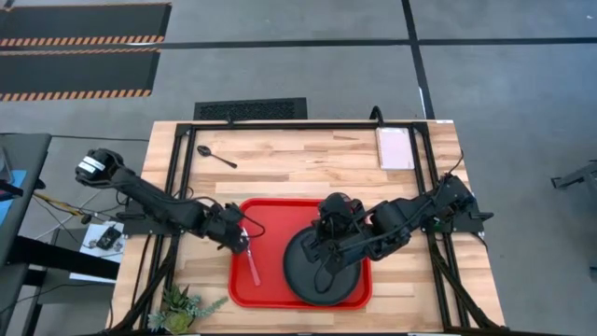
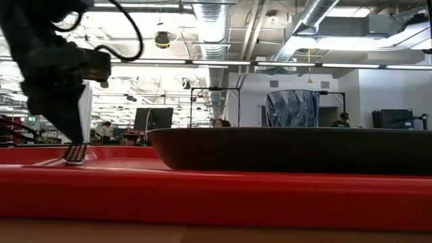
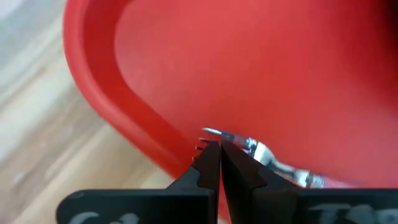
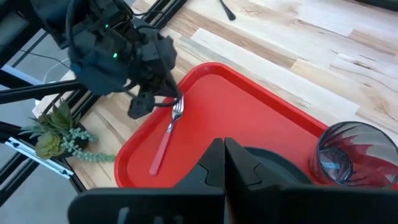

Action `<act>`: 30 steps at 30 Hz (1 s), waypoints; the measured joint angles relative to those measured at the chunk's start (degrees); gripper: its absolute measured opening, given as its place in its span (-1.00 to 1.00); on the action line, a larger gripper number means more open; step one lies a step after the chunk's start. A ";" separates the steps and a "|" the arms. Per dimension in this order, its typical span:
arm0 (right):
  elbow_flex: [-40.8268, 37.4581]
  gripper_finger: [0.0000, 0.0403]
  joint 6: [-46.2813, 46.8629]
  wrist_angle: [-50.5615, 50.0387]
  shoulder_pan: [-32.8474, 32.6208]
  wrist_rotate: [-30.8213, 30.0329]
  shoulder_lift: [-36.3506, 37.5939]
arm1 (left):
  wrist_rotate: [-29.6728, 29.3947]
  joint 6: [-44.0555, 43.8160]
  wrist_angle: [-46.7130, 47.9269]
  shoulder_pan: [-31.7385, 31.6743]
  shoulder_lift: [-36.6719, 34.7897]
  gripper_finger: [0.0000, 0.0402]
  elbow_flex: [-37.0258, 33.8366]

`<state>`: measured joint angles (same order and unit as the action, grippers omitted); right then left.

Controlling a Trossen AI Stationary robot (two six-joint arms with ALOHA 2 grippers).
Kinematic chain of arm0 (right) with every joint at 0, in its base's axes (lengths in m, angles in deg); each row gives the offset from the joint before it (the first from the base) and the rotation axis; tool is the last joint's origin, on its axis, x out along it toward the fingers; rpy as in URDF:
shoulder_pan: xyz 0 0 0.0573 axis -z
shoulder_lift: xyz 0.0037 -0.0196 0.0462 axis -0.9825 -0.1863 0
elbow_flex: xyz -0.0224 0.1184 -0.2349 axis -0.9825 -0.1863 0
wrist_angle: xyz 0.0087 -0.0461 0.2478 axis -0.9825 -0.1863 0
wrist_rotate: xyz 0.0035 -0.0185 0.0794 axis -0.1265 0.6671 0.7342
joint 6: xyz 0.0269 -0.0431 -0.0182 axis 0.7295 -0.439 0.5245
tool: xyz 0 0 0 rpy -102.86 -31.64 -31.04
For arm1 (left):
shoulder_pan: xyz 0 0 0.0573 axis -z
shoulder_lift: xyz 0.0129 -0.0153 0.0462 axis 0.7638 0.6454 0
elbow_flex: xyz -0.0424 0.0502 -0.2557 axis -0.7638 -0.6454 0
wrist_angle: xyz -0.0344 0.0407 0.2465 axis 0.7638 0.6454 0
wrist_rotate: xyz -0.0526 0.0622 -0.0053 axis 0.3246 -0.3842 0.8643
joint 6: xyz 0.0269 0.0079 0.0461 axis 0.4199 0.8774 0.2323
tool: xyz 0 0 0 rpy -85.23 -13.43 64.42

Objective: Pick and place plate/cup/fork/spoon on tray
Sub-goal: Put the pink fork into the red serving tray

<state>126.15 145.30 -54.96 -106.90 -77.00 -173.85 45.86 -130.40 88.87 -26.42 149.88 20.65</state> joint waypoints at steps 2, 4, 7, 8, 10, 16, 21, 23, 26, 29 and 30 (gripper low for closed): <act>0.00 -0.95 0.02 -0.04 -0.09 0.00 0.00 | -0.05 0.99 -0.74 -1.13 -0.02 -1.00 0.03; 0.00 -0.95 0.00 -0.05 -0.09 0.00 0.00 | 0.22 2.08 -1.16 -2.06 0.02 -1.00 0.03; 0.00 -0.95 0.00 -0.13 -0.09 0.00 0.00 | 0.61 4.04 -2.82 -3.36 0.95 -1.00 0.06; 0.00 -0.95 0.00 -0.18 -0.09 0.00 0.00 | 0.79 4.92 -3.37 -3.78 1.22 -1.00 0.05; 0.00 -0.95 0.00 -0.35 -0.09 0.00 0.00 | 1.19 6.56 -6.05 -4.57 2.05 -1.00 0.05; 0.00 -0.95 -0.85 -0.17 0.04 0.02 0.00 | 0.22 12.81 -1.23 -5.77 0.78 -1.00 4.68; 0.00 -0.95 -2.26 -0.03 0.48 0.06 0.00 | -2.70 9.37 12.25 -5.29 -2.31 -1.00 7.63; 0.00 -0.95 -2.71 0.04 0.72 0.07 0.00 | -2.74 5.62 14.56 -4.86 -2.89 -1.00 6.56; 0.00 -0.95 -2.93 0.11 0.83 -0.02 0.00 | -2.61 2.35 15.06 -3.60 -3.91 -1.00 4.97; 0.00 -0.95 -3.72 0.17 0.78 0.04 0.00 | -2.74 1.37 13.77 -2.46 -3.91 -1.00 4.26; 0.00 -0.95 -3.82 0.20 0.78 0.03 0.00 | -2.72 1.51 12.09 -2.25 -3.77 -1.00 4.02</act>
<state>126.15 141.48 -54.76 -106.12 -76.97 -173.85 43.14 -128.88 100.96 -28.67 146.11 24.67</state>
